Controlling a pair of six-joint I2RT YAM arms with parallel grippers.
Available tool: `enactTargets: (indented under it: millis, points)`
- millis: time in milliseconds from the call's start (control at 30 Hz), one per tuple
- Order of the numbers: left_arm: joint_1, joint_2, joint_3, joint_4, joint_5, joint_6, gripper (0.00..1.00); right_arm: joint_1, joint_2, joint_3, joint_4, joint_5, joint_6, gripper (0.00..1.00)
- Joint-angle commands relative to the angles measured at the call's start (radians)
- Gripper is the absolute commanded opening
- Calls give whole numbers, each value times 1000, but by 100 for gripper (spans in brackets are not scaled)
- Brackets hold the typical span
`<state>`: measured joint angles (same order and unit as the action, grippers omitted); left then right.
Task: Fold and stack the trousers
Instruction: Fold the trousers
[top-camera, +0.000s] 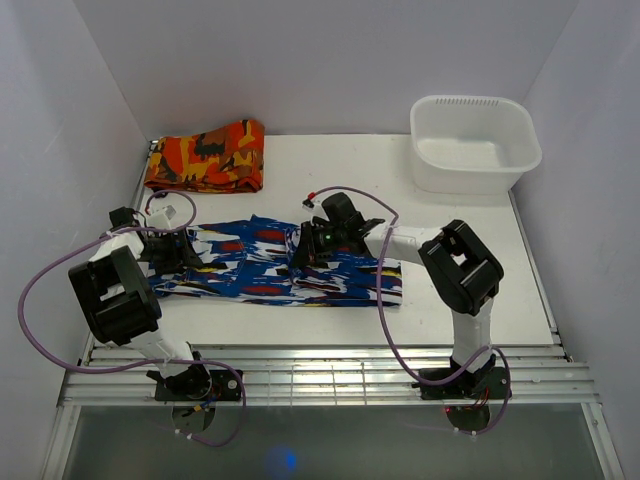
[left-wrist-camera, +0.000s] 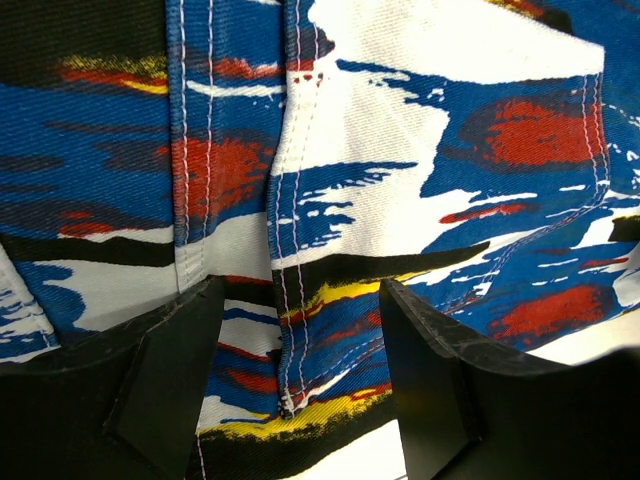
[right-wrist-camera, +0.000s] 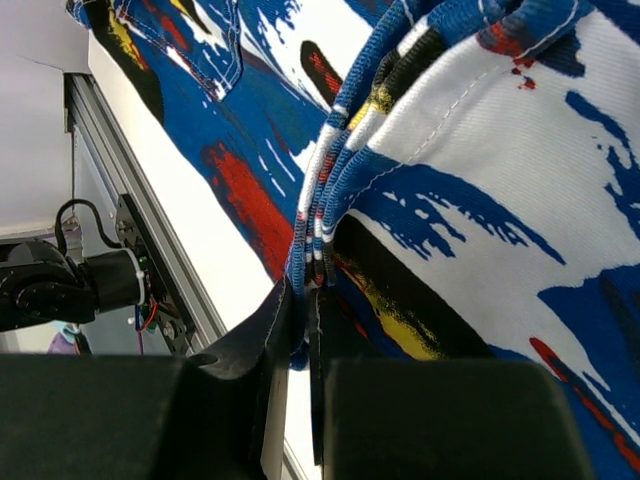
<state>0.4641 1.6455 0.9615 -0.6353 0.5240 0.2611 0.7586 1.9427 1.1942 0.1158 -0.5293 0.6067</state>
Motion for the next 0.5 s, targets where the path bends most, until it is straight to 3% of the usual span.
enactTargets:
  millis: [0,33,67,133,167,267,400,467]
  points:
    - [1,16,-43,-15,-64,17,76,19,33,57,71,-35,24,8]
    - [1,14,-41,-15,-62,15,76,19,42,62,70,-41,24,9]
    - [1,11,-43,-15,-61,17,76,18,51,65,67,-43,24,21]
    - [1,5,-37,-23,-42,23,76,18,53,70,67,-49,21,33]
    - [1,1,-32,-29,-27,30,76,18,52,74,65,-58,16,47]
    - [1,-53,6,-72,86,73,77,13,22,122,41,-108,-53,69]
    - [1,-165,106,-132,250,95,81,-51,-53,199,-80,-236,-197,84]
    - [-2,-216,187,-162,365,95,85,-93,-115,193,-157,-373,-295,82]
